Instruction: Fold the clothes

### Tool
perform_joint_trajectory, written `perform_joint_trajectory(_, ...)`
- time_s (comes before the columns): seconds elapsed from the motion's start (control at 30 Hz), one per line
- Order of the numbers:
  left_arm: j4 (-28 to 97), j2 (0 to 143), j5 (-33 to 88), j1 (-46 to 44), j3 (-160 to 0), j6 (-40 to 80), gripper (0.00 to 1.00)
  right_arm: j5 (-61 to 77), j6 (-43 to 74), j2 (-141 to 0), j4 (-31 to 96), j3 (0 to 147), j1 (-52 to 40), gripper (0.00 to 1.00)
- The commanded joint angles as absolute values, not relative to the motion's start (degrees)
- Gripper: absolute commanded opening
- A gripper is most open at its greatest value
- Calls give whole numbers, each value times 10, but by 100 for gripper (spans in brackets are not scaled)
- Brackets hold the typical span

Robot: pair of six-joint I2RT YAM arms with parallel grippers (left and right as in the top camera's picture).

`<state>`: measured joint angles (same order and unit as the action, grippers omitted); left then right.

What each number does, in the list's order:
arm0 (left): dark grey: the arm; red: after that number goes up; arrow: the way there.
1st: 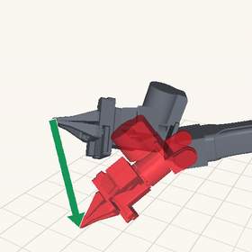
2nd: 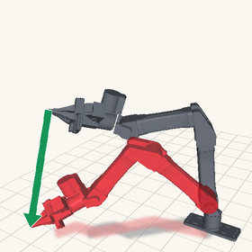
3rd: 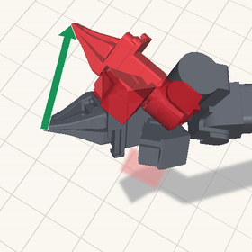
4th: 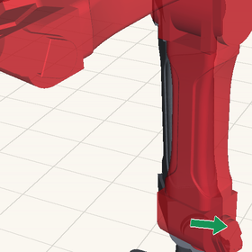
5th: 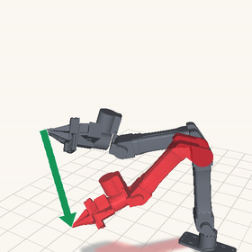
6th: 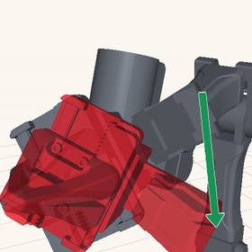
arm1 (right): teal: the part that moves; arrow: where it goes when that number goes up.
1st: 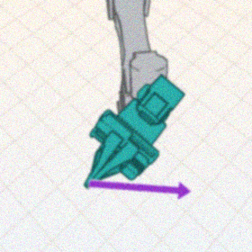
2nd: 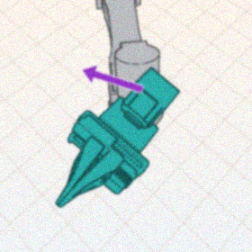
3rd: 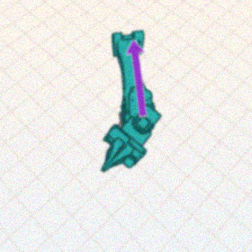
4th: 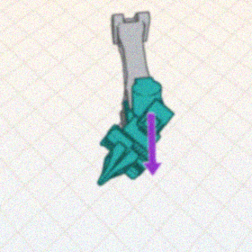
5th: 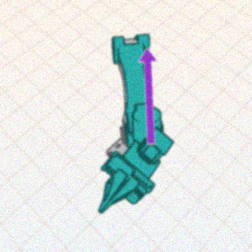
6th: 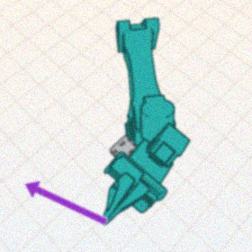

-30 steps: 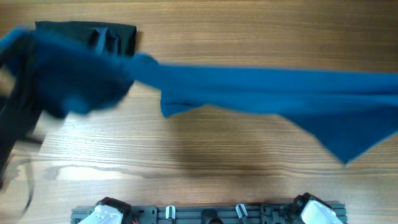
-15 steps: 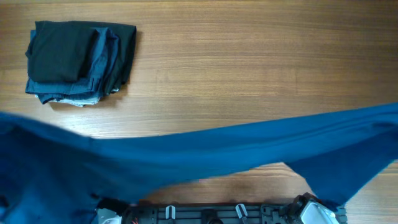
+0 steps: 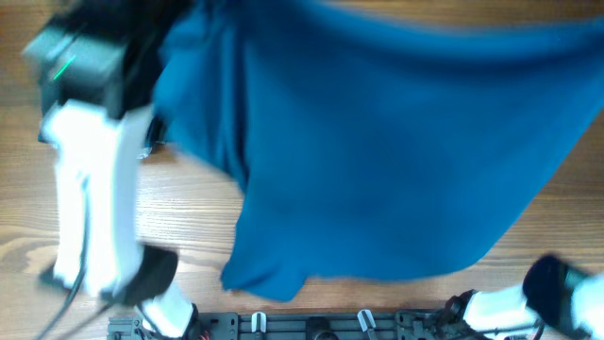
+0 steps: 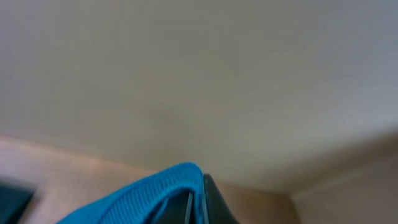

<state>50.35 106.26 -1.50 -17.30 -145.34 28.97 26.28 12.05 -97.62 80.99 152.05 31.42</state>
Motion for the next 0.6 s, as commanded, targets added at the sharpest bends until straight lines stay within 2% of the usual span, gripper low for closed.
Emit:
perform_joint_trajectory(0.0,353,1112,95,-109,-1458,291,4,342,145,-1029,668,1523,314,4)
perform_joint_trajectory(0.13,205,1110,204,-52,-1461,359,4,351,185,-1040,531,1523,317,4)
perform_joint_trajectory(0.23,207,1089,230,-23,-1475,365,4,352,177,-1034,509,1523,317,4)
perform_joint_trajectory(0.43,446,1032,242,-9,-1479,250,4,339,72,-1024,664,1523,317,4)
perform_joint_trajectory(0.57,692,1036,167,-17,-1476,227,4,228,34,-1039,817,1521,317,4)
